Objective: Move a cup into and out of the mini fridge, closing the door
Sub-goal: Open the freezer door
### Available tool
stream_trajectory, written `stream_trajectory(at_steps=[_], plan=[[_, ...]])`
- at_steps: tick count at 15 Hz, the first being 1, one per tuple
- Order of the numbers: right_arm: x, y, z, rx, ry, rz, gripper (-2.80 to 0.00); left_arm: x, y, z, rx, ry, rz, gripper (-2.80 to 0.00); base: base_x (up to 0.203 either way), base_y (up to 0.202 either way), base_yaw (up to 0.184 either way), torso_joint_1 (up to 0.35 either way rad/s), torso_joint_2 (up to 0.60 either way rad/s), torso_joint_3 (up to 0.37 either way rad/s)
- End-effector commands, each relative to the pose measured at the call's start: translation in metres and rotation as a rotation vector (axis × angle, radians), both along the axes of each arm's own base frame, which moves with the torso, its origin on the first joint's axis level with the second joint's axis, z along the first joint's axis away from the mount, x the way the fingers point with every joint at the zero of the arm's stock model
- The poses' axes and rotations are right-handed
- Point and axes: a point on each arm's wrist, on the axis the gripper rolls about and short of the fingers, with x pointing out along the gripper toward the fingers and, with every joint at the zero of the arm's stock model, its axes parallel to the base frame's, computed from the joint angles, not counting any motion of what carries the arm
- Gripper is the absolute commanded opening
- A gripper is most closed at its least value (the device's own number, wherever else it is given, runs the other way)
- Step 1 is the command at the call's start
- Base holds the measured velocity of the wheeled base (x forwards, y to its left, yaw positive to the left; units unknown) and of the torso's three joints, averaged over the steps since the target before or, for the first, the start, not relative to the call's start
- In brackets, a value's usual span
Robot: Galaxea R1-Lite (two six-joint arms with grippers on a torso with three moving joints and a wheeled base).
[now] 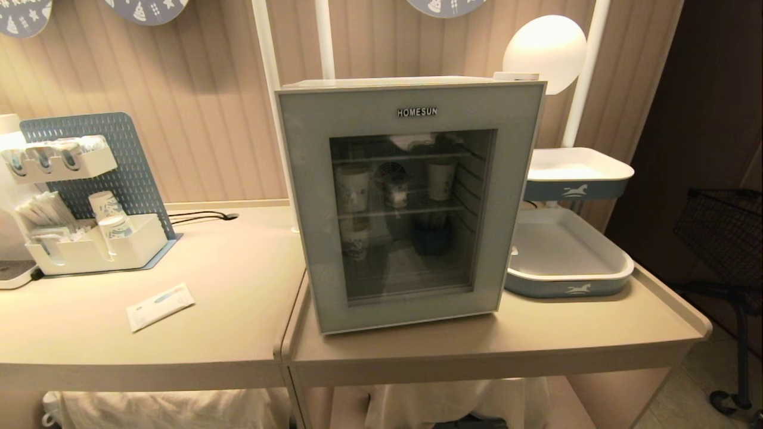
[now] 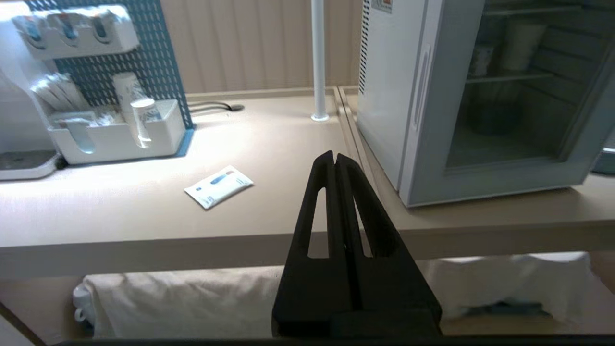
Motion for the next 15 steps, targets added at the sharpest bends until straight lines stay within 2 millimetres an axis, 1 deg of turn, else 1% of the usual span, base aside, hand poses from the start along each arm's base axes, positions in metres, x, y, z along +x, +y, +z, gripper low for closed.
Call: stream_trajectory(at_steps=[1,2,4,5,7,8,10,12,15], plan=[[0.000,0.000,0.000,-0.001,0.001,0.001,-2.80,0.044,-0.001,0.032,-0.012,0.150,-0.020,-2.80,0.000,0.000,0.000,0.000,0.00,0.000],[0.000,0.000,0.000,-0.001,0.001,0.001,-2.80,0.066,-0.001,0.042,-0.036,0.203,-0.042,-2.80,0.000,0.000,0.000,0.000,0.00,0.000],[0.000,0.000,0.000,0.001,0.001,0.000,-2.80,0.112,-0.003,0.056,-0.087,0.282,-0.099,-2.80,0.000,0.000,0.000,0.000,0.00,0.000],[0.000,0.000,0.000,0.001,0.001,0.000,-2.80,0.133,-0.005,0.059,-0.109,0.311,-0.153,-2.80,0.000,0.000,0.000,0.000,0.00,0.000],[0.000,0.000,0.000,0.001,0.001,0.000,-2.80,0.173,-0.006,0.059,-0.155,0.390,-0.256,-2.80,0.000,0.000,0.000,0.000,0.00,0.000],[0.000,0.000,0.000,0.001,0.001,0.000,-2.80,0.194,-0.003,0.057,-0.182,0.428,-0.285,0.00,0.000,0.000,0.000,0.000,0.00,0.000],[0.000,0.000,0.000,-0.001,0.001,0.001,-2.80,0.230,0.007,0.051,-0.237,0.470,-0.346,0.00,0.000,0.000,0.000,0.000,0.00,0.000],[0.000,0.000,0.000,-0.001,0.000,0.001,-2.80,0.260,0.023,0.044,-0.290,0.492,-0.413,0.00,0.000,0.000,0.000,0.000,0.00,0.000],[0.000,0.000,0.000,-0.001,-0.001,0.001,-2.80,0.303,0.045,0.024,-0.329,0.503,-0.553,0.00,0.000,0.000,0.000,0.000,0.00,0.000]])
